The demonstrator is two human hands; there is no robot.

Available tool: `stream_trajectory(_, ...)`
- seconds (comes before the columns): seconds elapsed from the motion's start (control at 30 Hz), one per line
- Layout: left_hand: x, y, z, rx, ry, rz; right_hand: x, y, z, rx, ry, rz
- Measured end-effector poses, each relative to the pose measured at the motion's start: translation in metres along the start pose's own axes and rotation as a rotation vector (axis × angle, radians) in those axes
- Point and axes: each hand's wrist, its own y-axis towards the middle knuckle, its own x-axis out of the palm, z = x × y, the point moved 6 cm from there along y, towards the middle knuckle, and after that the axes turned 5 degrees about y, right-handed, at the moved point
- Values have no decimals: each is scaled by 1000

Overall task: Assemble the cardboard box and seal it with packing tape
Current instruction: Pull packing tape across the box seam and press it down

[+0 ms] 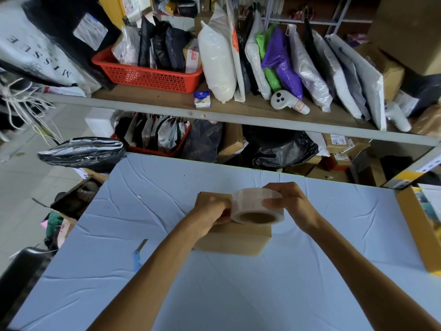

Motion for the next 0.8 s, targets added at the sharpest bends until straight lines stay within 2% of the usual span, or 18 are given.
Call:
stream_trajectory(0.23,-1,-13,6,113,41,-88,-2,1,3,-1,54,14)
stream_trajectory(0.43,-2,-16,9,247,72,-57,-2,4,4,8,64,40)
stream_trajectory(0.63,-6,-31,19,483,117,-6,-6,4,5,10,66,66)
stream_trajectory(0.8,-9,-32,20,561,221,34,-4,6,4,8,45,54)
